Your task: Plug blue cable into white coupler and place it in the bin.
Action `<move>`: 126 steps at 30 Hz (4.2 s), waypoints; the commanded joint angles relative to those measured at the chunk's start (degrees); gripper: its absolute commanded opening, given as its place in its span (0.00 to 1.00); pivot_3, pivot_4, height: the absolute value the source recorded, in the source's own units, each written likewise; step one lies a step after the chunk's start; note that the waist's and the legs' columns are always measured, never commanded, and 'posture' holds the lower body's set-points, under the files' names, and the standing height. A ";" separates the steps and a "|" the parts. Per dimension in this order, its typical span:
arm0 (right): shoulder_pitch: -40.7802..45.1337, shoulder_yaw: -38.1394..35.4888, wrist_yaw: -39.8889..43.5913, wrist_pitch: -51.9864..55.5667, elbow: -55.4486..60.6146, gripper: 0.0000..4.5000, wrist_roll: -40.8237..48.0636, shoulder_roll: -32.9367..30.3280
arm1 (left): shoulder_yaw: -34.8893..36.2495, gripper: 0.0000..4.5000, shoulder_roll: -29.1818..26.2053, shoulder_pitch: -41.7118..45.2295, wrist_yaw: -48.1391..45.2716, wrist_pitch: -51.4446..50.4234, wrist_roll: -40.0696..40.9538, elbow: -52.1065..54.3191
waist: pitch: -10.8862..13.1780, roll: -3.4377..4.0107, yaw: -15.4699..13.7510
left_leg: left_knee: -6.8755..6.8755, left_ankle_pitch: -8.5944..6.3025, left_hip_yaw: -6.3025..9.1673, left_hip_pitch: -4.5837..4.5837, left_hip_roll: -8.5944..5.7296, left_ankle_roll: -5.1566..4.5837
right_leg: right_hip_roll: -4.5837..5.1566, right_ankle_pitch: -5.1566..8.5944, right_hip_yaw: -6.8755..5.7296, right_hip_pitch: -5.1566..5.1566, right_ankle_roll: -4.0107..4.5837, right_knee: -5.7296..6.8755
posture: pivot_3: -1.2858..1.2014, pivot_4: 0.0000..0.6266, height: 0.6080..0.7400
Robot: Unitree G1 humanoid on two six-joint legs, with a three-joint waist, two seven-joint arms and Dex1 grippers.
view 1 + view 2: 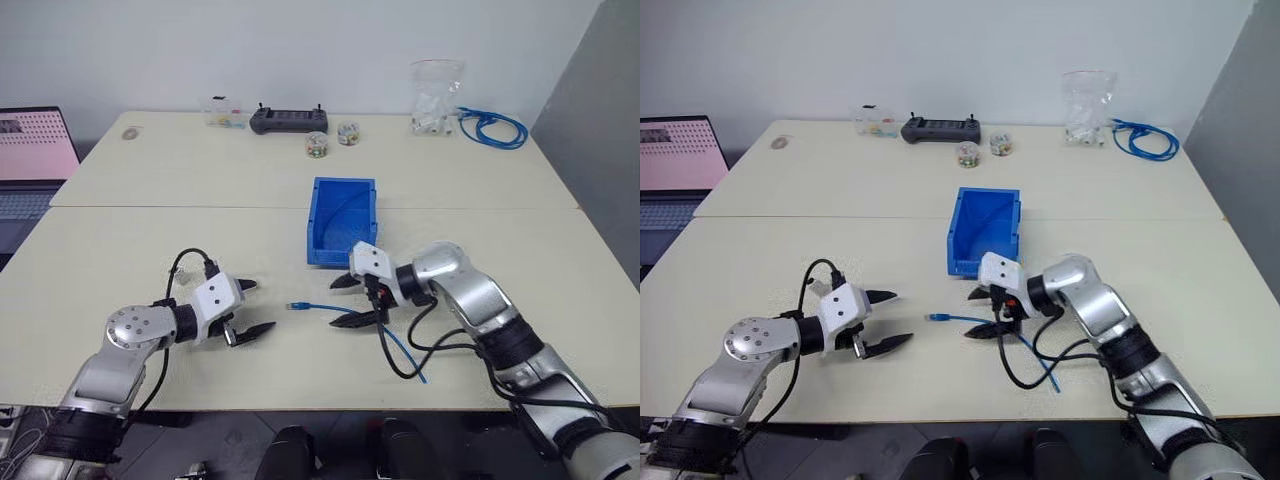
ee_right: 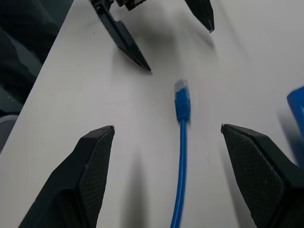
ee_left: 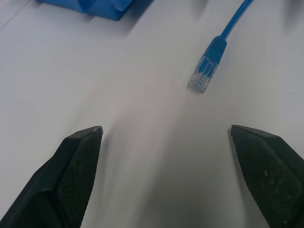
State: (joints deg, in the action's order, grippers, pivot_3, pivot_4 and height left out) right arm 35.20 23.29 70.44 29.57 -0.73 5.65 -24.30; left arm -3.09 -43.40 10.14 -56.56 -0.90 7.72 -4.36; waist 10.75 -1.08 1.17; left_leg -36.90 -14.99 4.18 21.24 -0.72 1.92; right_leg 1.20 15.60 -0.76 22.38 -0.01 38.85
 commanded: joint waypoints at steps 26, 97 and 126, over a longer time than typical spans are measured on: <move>-12.34 -11.37 -12.41 16.89 26.50 0.83 16.31 -9.27 | -12.85 0.14 3.00 11.52 -10.99 15.69 -9.61 -18.85 | -0.13 0.06 -0.06 | -0.02 0.00 -0.01 -0.15 -0.03 -0.01 | 0.02 0.01 0.01 -0.17 -0.07 -0.04 | 0.52 0.24 1.00; -12.72 -27.48 -50.99 29.39 30.09 0.04 82.88 -0.61 | 8.22 0.05 5.77 17.77 3.46 -62.94 55.94 22.34 | 0.04 -0.19 0.51 | -0.07 0.02 -0.11 0.71 0.05 0.01 | -0.12 -0.01 0.15 0.78 -0.10 0.10 | 0.52 0.24 1.00; -9.89 -22.87 -35.97 21.50 18.84 0.04 55.36 -4.74 | 21.81 1.00 5.60 -9.43 29.88 -56.88 58.73 40.61 | 0.03 -0.17 0.47 | -0.03 0.01 -0.20 0.67 0.10 0.01 | -0.11 -0.01 0.28 0.80 -0.09 0.08 | 0.52 0.24 1.00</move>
State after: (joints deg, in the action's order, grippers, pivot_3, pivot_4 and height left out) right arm 24.41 0.89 32.64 52.75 17.77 62.40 -28.95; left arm 17.13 -39.62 3.45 -31.62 -62.60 72.17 33.75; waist 10.78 -1.25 1.65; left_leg -36.95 -14.98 3.99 21.91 -0.62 1.93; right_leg 1.09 15.60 -0.50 23.18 -0.10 38.92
